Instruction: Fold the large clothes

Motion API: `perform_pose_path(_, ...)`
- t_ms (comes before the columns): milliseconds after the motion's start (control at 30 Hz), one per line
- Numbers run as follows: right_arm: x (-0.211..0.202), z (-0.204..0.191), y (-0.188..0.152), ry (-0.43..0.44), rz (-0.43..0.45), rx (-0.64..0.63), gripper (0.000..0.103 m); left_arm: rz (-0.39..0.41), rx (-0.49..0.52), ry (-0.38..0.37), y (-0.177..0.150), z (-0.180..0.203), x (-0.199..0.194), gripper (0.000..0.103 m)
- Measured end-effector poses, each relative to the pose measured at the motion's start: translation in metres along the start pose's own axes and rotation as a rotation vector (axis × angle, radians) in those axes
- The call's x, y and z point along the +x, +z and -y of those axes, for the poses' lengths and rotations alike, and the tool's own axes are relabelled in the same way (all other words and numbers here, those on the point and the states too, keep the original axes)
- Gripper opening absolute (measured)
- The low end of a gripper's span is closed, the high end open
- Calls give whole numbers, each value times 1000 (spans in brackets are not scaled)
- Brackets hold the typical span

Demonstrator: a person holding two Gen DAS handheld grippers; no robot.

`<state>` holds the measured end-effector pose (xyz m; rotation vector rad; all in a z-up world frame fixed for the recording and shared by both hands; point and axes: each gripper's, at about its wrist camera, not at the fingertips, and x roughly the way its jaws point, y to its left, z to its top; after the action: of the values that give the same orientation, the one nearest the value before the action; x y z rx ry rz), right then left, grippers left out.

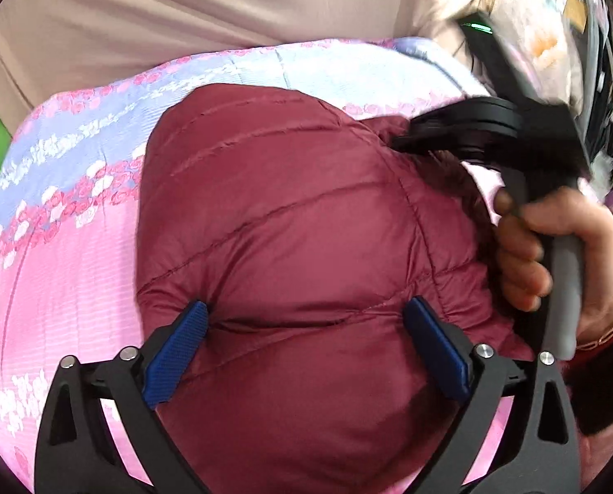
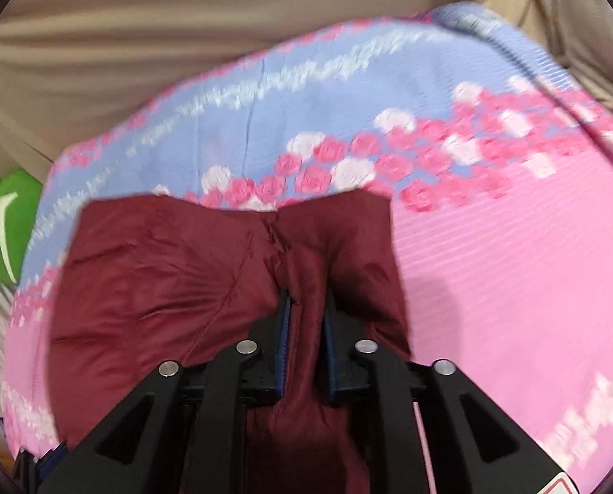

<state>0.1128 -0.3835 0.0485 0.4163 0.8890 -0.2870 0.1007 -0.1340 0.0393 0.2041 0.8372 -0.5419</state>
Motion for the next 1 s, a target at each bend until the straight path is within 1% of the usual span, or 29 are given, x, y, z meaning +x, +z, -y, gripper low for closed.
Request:
perform_pose_path(67,-49,-1,-15,47,69,-35,19,4,-7,-71,-4,-17,-25,90)
perform_pose_path(133,-81,-9,-32,49,91,-111,19,-5,32,-115,-16,-31,-50,90)
perform_pose_path(200,-109,-15,-59,43,74,-190,19,-28,82,-119,-30,-32,-64,90)
perform_pose_path(267,-121,-14,-80,55,42,-205,20,-74,134,-106,-47,-27,-68,90)
perform_pose_path(333,-123,-10,-97,71,13,-186,20,-90,164,-95,-58,-21,-64,90)
perform_pose_path(400,-117,-6,-113,77,-23,-166,20,-110,158,-53,-67,-19,-52,87)
perform_pose_path(467,-103,0,-123,51,-67,-141,19,-140,111,-7,-68,-30,-37,71)
perform_pose_path(500,-98,5,-127,36,-87,-124,18,-149,89,13,-69,-36,-32,69)
perform_pose_path(533,-94,7,-130,33,-100,-114,13,-157,54,20,-70,-46,-29,70)
perform_pose_path(567,-91,11,-135,28,-116,-102,9,-167,27,3,-71,-52,-26,70)
perform_pose_path(600,-88,13,-140,34,-129,-93,9,-177,0,-6,-73,-57,-24,70)
perform_pose_path(667,-80,20,-148,49,-151,-75,8,-187,-19,14,-76,-63,-19,70)
perform_pose_path(767,-75,18,-154,44,-136,-86,8,-205,-53,26,-79,-67,-11,71)
perform_pose_path(833,-77,15,-155,29,-132,-106,8,-207,-43,34,-76,-67,-13,70)
perform_pose_path(900,-81,14,-153,20,-137,-112,10,-184,-5,38,-71,-62,-31,70)
perform_pose_path(933,-87,14,-151,15,-138,-106,15,-171,9,42,-69,-59,-40,70)
perform_pose_path(967,-91,14,-149,11,-134,-101,17,-161,15,43,-67,-58,-47,70)
perform_pose_path(1000,-98,12,-145,8,-118,-103,18,-140,21,45,-63,-57,-59,70)
